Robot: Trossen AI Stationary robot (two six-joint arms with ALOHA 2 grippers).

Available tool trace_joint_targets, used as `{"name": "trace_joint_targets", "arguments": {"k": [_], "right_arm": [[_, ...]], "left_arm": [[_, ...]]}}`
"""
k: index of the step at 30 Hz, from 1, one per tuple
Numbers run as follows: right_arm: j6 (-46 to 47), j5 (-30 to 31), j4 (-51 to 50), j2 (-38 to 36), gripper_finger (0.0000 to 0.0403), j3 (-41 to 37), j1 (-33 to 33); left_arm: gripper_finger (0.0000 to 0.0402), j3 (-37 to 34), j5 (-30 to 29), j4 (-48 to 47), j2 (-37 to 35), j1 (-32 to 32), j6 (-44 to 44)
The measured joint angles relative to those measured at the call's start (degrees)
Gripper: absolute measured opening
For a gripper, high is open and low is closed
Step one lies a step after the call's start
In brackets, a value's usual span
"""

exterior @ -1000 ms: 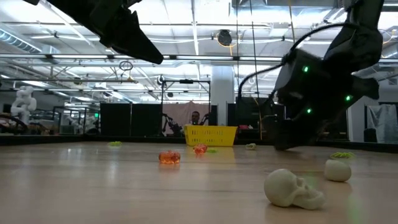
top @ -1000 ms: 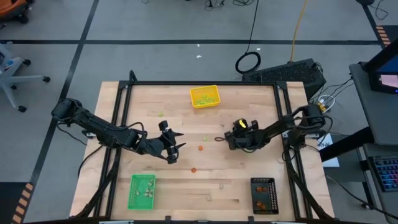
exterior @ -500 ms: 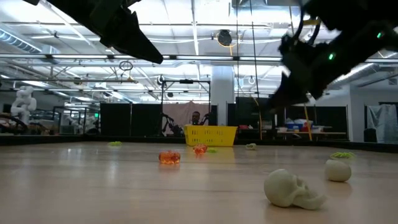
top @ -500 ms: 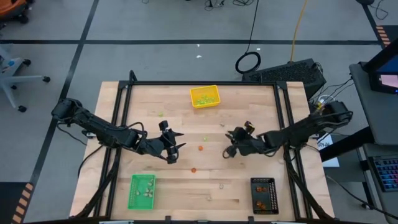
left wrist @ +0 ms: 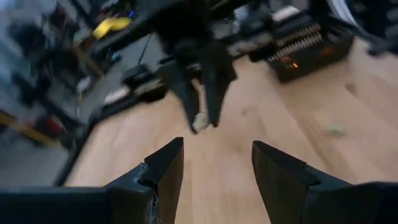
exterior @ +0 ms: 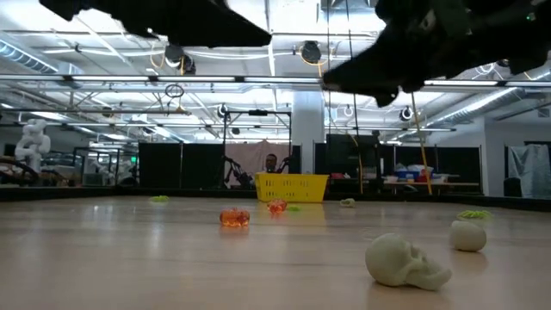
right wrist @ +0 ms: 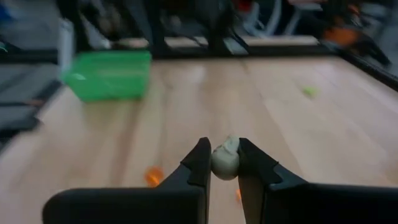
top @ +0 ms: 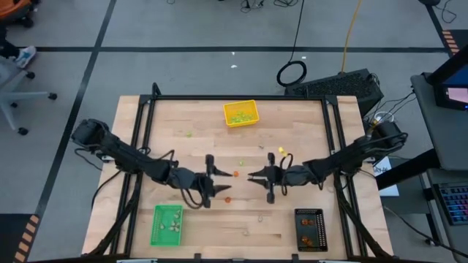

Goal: Sort Halloween decoration
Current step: Put the white skull toy into the green bin

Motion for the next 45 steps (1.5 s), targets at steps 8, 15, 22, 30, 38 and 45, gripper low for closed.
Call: {"name": "trace_joint_targets", "arguments": {"k": [8,15,22,30,38,45], "right_arm": [[-0.05,-6.0,17.04,7.56,0.003,0.02,-1.21],[4.01,-8.72,20.97,11.01,0.0031,0.01,-2.17],[6.86,-10.75,22.33,10.76,0.0031,0.0,-2.43],[8.56,-12.13,23.49,10.74,0.0031,0.0,-2.45],[8.56,-12.02,23.84,10.74,0.0031,0.0,-2.45],[8.56,-11.91,24.16,10.74,0.0032,0.0,-2.45]], "left_arm": [[0.0189,2.37,-5.25,7.09,7.88,-2.02,16.59],[0.0189,4.79,-8.23,7.02,11.79,-3.9,34.51],[0.0189,5.9,-9.75,7.19,13.3,-2.98,43.11],[0.0189,5.9,-7.03,7.06,13.33,-1.2,44.05],[0.0189,5.88,-3.35,9.64,13.31,0.29,44.47],[0.0183,5.88,-1.24,9.54,13.31,1.66,45.92]]}}
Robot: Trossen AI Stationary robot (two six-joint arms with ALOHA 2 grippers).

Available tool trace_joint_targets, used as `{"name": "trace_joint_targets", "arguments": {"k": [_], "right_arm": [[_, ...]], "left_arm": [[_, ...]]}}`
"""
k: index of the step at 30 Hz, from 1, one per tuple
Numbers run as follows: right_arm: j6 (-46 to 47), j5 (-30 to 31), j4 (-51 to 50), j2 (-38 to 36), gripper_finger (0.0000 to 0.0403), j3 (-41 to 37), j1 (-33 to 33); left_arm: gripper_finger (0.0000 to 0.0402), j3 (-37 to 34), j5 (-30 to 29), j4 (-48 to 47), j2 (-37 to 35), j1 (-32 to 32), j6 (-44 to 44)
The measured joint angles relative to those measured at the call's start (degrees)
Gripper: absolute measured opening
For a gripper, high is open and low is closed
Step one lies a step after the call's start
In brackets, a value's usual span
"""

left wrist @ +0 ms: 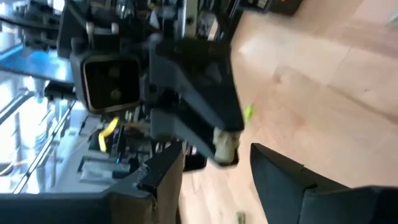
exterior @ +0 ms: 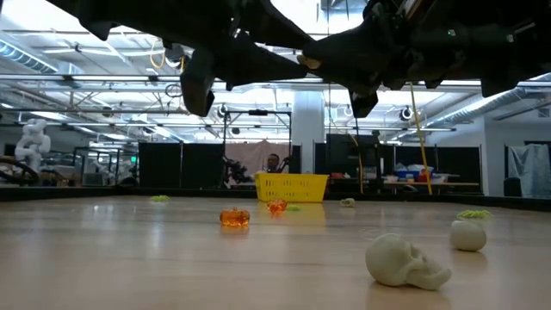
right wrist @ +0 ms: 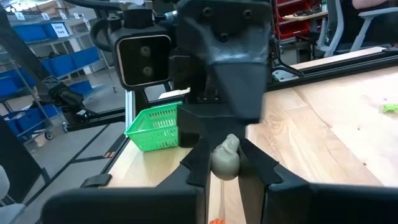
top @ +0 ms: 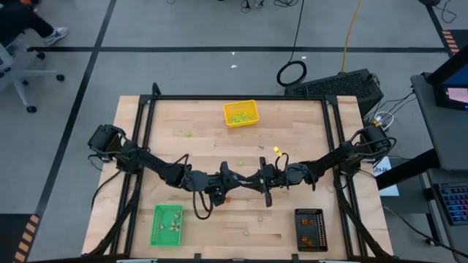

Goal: Sort Halloween decoration
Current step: Put the white skull toy into the green bin

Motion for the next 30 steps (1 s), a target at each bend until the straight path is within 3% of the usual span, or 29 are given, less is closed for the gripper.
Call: {"name": "trace_joint_targets", "arguments": {"k": [4,14,22,26,30], "right_arm": [[0.0,0.04,0.35,0.0,0.0032,0.0,-0.08],[-0.15,0.15,0.4,0.0,0.0032,0.0,-0.09],[0.99,-0.07,0.33,0.0,0.0036,-0.04,-0.07],[1.47,-0.04,0.42,0.0,0.0074,-0.04,-0.09],[2.25,0.03,-0.24,-0.02,0.0149,0.02,-0.13]], "left_arm": [[0.0151,0.0,2.88,0.01,0.0,0.22,-0.06],[0.0053,-0.02,3.03,-0.1,0.0,0.61,-0.01],[0.0029,-0.04,4.89,-0.17,0.0,0.7,1.04],[0.0028,-0.04,4.87,-0.21,0.0,0.7,0.98],[0.0027,-0.04,5.0,-0.42,0.0,0.63,-0.11]]}}
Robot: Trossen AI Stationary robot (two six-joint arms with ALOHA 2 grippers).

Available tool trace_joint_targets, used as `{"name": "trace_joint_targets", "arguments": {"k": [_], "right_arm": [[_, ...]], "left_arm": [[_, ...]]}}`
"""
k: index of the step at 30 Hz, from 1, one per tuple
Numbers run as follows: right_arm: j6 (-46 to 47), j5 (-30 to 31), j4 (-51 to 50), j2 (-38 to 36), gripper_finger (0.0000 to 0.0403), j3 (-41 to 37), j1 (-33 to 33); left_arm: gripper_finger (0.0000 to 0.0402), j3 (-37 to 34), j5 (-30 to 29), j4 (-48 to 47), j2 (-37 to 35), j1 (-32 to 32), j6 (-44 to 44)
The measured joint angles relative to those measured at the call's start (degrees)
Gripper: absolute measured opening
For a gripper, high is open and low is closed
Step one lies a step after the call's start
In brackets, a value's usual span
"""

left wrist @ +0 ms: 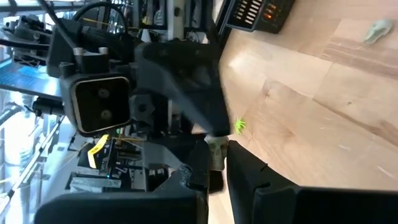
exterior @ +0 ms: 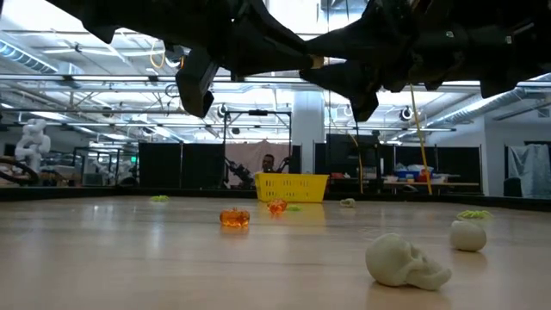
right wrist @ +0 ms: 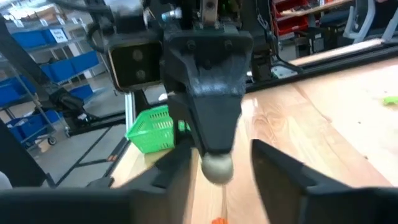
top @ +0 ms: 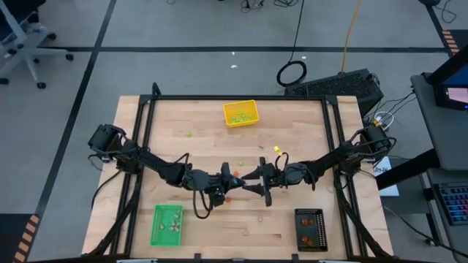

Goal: Sort Halloween decoration
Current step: Put the white skull toy into the green bin

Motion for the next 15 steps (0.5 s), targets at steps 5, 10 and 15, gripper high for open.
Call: {"name": "trace_joint_targets", "arguments": {"k": [5,10,15], "right_arm": [[0.08,-0.03,-1.76,0.0,0.0241,0.0,0.02],[-0.73,-0.05,-3.72,-0.04,0.0301,0.0,0.0],[-1.52,-0.06,-7.88,-0.26,0.0321,0.0,0.02]], "left_arm": [[0.0026,0.0,-0.4,-0.04,0.0,-0.18,-3.09],[0.0025,0.0,-4.49,-1.04,0.0,-1.44,-3.51],[0.0024,0.0,-11.05,-2.2,-1.14,-4.3,-7.75]]}}
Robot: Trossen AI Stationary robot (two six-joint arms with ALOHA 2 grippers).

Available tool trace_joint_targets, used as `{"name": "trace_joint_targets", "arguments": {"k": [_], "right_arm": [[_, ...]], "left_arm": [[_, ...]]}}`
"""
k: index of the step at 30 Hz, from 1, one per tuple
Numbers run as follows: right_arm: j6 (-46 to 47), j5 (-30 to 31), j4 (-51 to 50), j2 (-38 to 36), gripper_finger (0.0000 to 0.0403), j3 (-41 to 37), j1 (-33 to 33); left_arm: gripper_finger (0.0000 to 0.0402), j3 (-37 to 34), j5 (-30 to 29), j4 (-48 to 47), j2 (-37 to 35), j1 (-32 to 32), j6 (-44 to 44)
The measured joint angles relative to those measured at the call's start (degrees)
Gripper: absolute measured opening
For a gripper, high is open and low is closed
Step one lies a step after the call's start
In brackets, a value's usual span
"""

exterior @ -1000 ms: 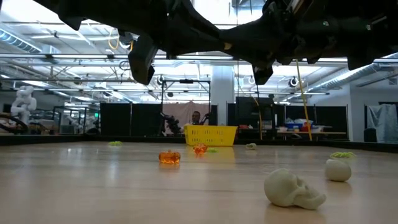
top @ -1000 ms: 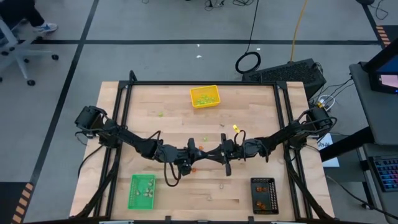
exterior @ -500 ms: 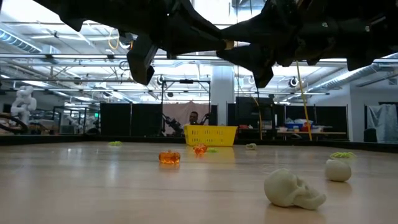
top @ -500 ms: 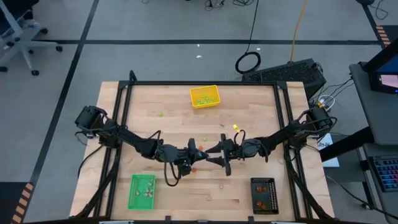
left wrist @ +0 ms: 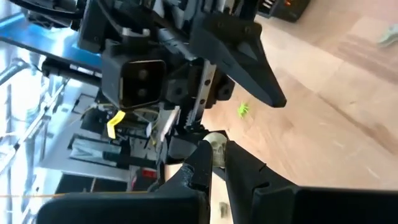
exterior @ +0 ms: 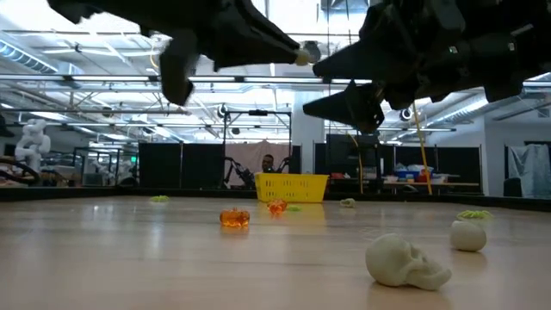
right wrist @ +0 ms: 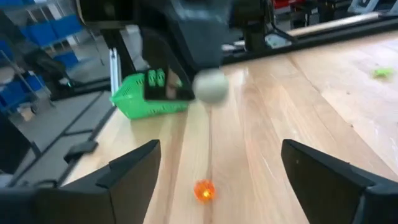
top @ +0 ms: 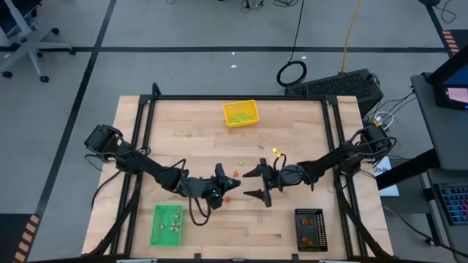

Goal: Sort Halloween decoration
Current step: Put the white skull toy into the green bin

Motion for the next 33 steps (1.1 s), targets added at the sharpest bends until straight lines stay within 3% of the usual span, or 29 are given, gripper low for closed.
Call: {"name": "trace_joint_targets", "arguments": {"k": [5,15,22,30,33], "right_arm": [[-1.03,0.03,-2.23,0.0,0.0322,0.0,0.09],[-1.65,0.07,-7.62,0.0,0.0322,0.0,0.15],[-2.11,0.0,-8.25,0.0,0.0322,0.0,0.26],[-2.77,-0.03,-8.2,0.0,0.0322,0.0,0.34],[-2.76,-0.02,-8.18,0.0,0.0322,0.0,0.69]], "left_arm": [[0.0025,0.0,-2.51,-5.33,-2.33,-2.68,-6.96],[0.0025,-0.02,-14.19,-21.39,-9.76,-13.29,-24.91],[0.0026,-0.04,-16.43,-37.03,-15.2,-24.07,-47.65],[0.0026,-0.04,-17.19,-44.46,-18.72,-34.91,-63.81],[0.0026,-0.02,-14.76,-48.82,-18.83,-37.32,-72.09]]}}
